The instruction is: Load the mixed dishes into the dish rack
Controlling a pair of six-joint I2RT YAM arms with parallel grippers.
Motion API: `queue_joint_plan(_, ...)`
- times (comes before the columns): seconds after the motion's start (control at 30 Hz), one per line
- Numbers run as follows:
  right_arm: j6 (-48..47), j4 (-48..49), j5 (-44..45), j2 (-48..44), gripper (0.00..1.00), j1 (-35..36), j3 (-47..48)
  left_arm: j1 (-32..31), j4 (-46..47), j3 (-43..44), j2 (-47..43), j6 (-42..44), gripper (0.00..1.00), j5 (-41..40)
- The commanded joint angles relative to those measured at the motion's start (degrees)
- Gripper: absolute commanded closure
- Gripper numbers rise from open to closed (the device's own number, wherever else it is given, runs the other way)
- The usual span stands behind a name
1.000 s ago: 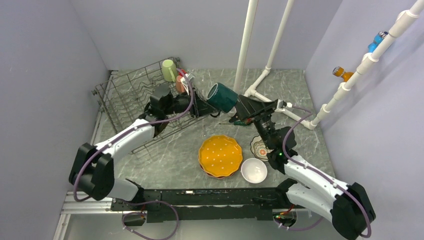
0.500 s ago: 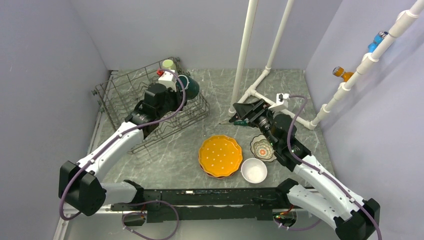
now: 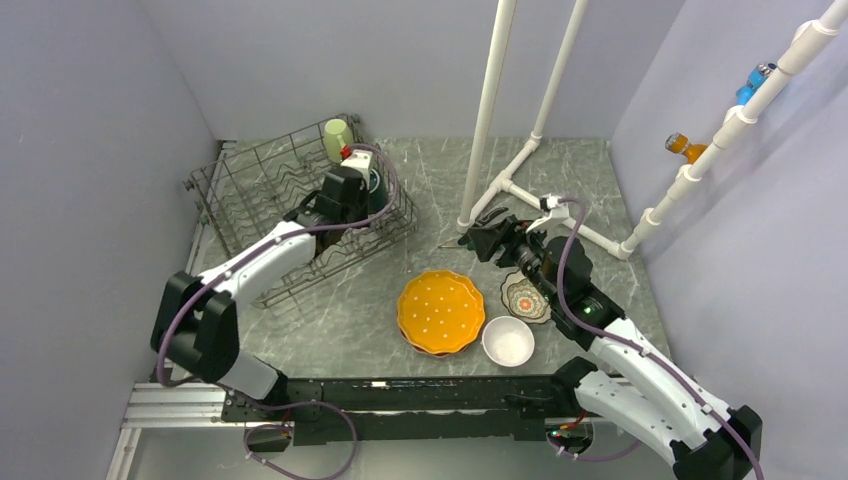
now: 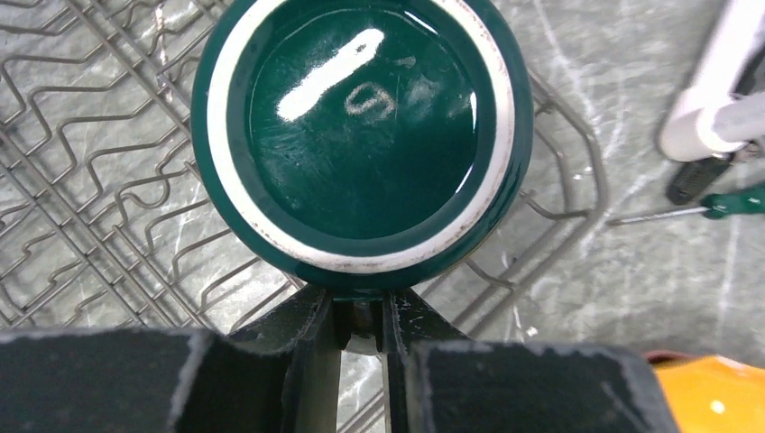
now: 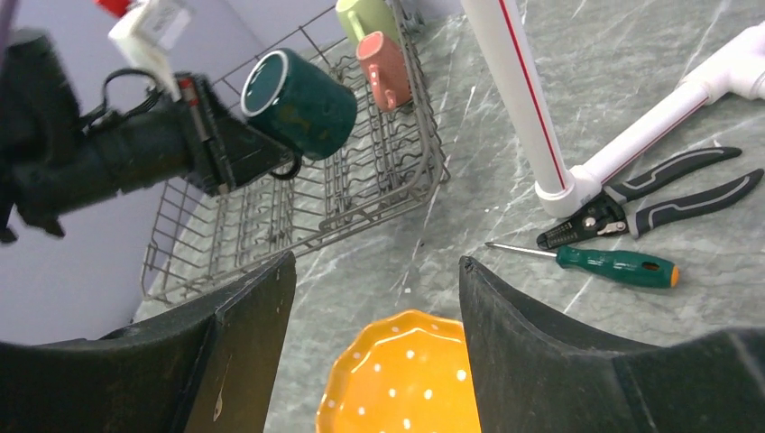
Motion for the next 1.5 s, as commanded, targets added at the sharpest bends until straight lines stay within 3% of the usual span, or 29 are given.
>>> queue_joint_plan(0.0,-6.46,3.11,-1.09,-3.49,0.31,0.04,-1.81,-0.31,-0.38,9.32,4.67,-0.41,1.0,-6.14)
queue_joint_plan(0.33,-11.7,3.67,4.85,-9.42,0.3,0.01,-6.88,-0.2,-11.63,22.0,22.31,-10.79,1.0,-6.26)
queue_joint_plan(0.5,-11.72,4.08,4.97,-10.9,0.3,0.02,-7.94,-0.22,-13.11,23.9,25.39,-14.57,1.0,-8.16)
queue_joint_plan(0.93,-10.34,2.35,4.15,-12.22,0.3,0.1,-7.66,0.12,-13.2,28.18,30.2,-14.41,1.0,-3.22)
queue_joint_plan(1.0,-10.16,1.38,4.09,-12.53,0.3,0.02,-7.14,0.39,-15.28,29.8,31.17,-14.89,0.9,-2.14)
queue_joint_plan(1.1,-9.69,-0.41,4.13,-13.34,0.3,0.06,-6.25,0.48,-15.96,29.44,30.75,-15.09,0.62,-1.21)
queue_joint_plan(1.23,-8.95,-4.2,4.97,-13.71,0.3,0.0,-4.56,0.59,-15.99,27.46,28.01,-14.95,0.38,-0.56)
queue_joint_plan(1.47,-4.75,-12.61,5.1,-11.34,0.3,0.02,-1.96,0.76,-16.52,23.85,18.22,-13.55,0.22,0.11)
